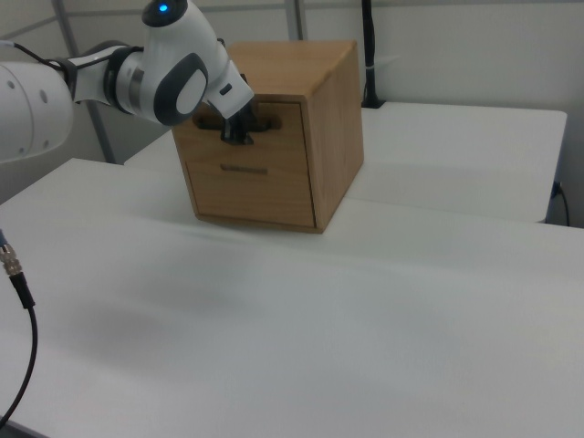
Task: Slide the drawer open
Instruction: 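Lower the gripper onto the black handle and close it around the bar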
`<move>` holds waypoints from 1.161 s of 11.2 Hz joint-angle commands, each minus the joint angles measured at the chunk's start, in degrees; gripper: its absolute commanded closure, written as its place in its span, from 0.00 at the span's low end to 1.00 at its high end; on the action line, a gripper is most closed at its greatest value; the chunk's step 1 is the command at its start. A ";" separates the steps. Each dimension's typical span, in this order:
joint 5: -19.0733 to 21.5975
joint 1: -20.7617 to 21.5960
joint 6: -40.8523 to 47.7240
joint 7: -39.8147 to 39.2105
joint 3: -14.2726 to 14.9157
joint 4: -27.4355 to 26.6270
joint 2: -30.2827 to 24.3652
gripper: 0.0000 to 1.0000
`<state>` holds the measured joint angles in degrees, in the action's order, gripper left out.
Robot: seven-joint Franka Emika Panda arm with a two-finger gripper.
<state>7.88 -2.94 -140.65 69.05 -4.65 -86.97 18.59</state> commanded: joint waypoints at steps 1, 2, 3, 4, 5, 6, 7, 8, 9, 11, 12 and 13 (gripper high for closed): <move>0.91 0.48 -1.21 0.99 -0.09 3.03 2.94 0.50; 0.91 0.48 -1.21 1.00 -0.44 3.21 3.37 0.50; 0.91 0.56 -1.29 1.00 -0.62 3.21 3.55 0.50; 0.82 0.83 -1.29 1.00 -0.88 3.21 3.73 0.50; 0.91 0.83 -1.21 0.91 -0.89 3.21 3.73 0.55; 1.08 0.83 -1.21 0.99 -0.89 3.12 3.73 0.62; 1.61 0.74 -1.12 1.69 -0.89 3.12 3.73 0.72; 1.78 0.74 -1.12 1.79 -0.89 3.04 3.47 0.78; 1.79 0.65 -0.86 1.70 -0.97 2.77 3.03 0.81; 1.79 0.39 -0.42 1.26 -0.97 0.85 1.02 0.86; 1.70 0.48 -0.33 1.09 -0.97 0.23 0.40 0.86; 1.70 0.48 1.41 0.21 -0.97 -0.30 0.13 0.86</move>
<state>8.60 -2.69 -140.84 70.69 -5.69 -84.32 21.60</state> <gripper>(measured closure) 0.841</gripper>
